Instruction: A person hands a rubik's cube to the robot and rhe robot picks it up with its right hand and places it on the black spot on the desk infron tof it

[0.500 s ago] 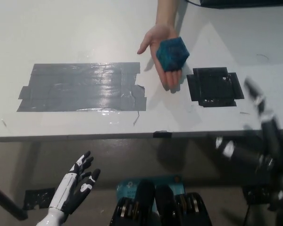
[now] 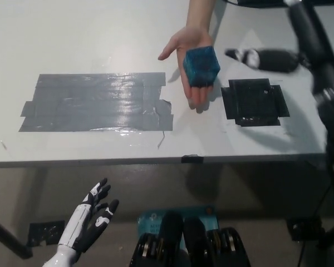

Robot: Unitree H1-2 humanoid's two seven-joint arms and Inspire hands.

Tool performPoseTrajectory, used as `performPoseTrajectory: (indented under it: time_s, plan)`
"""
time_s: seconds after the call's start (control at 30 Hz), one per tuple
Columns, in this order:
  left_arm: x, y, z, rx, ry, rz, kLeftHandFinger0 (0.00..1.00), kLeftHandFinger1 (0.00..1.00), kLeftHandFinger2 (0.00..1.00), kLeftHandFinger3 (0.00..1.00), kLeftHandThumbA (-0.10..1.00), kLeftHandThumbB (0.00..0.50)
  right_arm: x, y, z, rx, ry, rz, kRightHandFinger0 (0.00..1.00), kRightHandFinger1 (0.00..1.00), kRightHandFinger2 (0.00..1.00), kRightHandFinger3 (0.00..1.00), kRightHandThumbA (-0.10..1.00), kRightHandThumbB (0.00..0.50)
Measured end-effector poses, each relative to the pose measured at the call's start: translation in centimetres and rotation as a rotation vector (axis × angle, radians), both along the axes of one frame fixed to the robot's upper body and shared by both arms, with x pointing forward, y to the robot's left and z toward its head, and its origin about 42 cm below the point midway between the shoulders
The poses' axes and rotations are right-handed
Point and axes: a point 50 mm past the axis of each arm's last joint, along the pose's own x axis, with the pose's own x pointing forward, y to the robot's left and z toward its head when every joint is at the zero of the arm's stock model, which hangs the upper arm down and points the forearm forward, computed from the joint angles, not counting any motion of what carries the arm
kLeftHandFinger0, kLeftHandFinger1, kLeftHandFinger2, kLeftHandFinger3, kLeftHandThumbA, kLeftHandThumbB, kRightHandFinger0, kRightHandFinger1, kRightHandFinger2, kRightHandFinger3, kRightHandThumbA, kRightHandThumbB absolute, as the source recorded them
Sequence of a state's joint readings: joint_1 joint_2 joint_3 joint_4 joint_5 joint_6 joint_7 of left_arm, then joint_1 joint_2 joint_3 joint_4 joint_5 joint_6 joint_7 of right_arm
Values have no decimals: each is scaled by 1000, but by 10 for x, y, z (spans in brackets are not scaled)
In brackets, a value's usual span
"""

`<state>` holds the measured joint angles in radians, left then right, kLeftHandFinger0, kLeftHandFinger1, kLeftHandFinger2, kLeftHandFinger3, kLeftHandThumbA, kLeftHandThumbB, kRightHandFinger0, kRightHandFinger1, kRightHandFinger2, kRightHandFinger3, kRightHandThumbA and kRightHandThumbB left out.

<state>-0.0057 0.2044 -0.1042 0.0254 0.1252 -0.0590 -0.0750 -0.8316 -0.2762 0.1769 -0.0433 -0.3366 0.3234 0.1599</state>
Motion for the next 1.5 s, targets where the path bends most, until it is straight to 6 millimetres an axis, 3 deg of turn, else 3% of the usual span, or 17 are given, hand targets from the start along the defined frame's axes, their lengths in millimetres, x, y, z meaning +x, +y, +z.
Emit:
performPoseTrajectory:
  time_s: [0.07, 0.13, 0.2, 0.33, 0.47, 0.63, 0.7, 0.9, 1.03, 1.13, 1.23, 1.33, 1.5]
  plan:
    - [1, -1, 2, 1, -4, -7, 955, 1000, 1000, 1000, 790, 91, 23, 8, 1, -39, 77, -24, 1000, 1000, 1000, 1000, 965, 374]
    - [3, -1, 3, 2, -10, -13, 955, 1000, 1000, 1000, 791, 89, 39, 16, 1, -59, 134, -43, 1000, 1000, 1000, 1000, 965, 409]
    - [4, -2, 5, 4, -16, -17, 955, 1000, 1000, 1000, 794, 84, 57, 22, -8, -73, 218, -66, 1000, 1000, 1000, 1000, 969, 418]
    - [5, -2, 7, 9, -20, -20, 955, 1000, 1000, 1000, 749, 63, 76, 30, -27, -90, 334, -94, 1000, 1000, 1000, 1000, 932, 406]
    - [8, -3, 8, 13, -26, -23, 952, 1000, 1000, 1000, 750, 73, 88, 34, -40, -102, 415, -116, 1000, 1000, 1000, 1000, 952, 400]
    - [11, -3, 12, 19, -37, -26, 958, 1000, 1000, 1000, 773, 79, 95, 38, -48, -141, 468, -111, 1000, 1000, 1000, 1000, 915, 435]
    - [12, -4, 13, 21, -41, -31, 957, 1000, 1000, 1000, 771, 79, 96, 38, -50, -174, 489, -98, 1000, 1000, 1000, 1000, 852, 499]
    - [15, -3, 17, 31, -51, -40, 954, 1000, 1000, 1000, 780, 88, 98, 26, -43, -318, 537, -54, 1000, 1000, 1000, 1000, 669, 500]
    - [16, -4, 19, 32, -55, -46, 953, 1000, 1000, 1000, 788, 87, 100, 13, -30, -354, 569, -22, 1000, 1000, 1000, 1000, 511, 500]
    - [17, -4, 19, 35, -56, -49, 952, 1000, 1000, 1000, 791, 87, 99, 7, -25, -357, 603, 17, 1000, 1000, 1000, 1000, 453, 500]
    - [18, -4, 20, 37, -58, -54, 954, 1000, 1000, 1000, 793, 91, 98, 7, -20, -362, 633, 57, 1000, 1000, 1000, 1000, 473, 500]
    - [18, -4, 21, 38, -61, -60, 962, 1000, 1000, 1000, 797, 98, 96, 9, -16, -385, 652, 89, 1000, 1000, 1000, 1000, 394, 500]
    - [19, -5, 22, 39, -62, -66, 957, 1000, 1000, 1000, 792, 87, 95, 12, -10, -423, 672, 122, 1000, 1000, 1000, 1000, 409, 500]
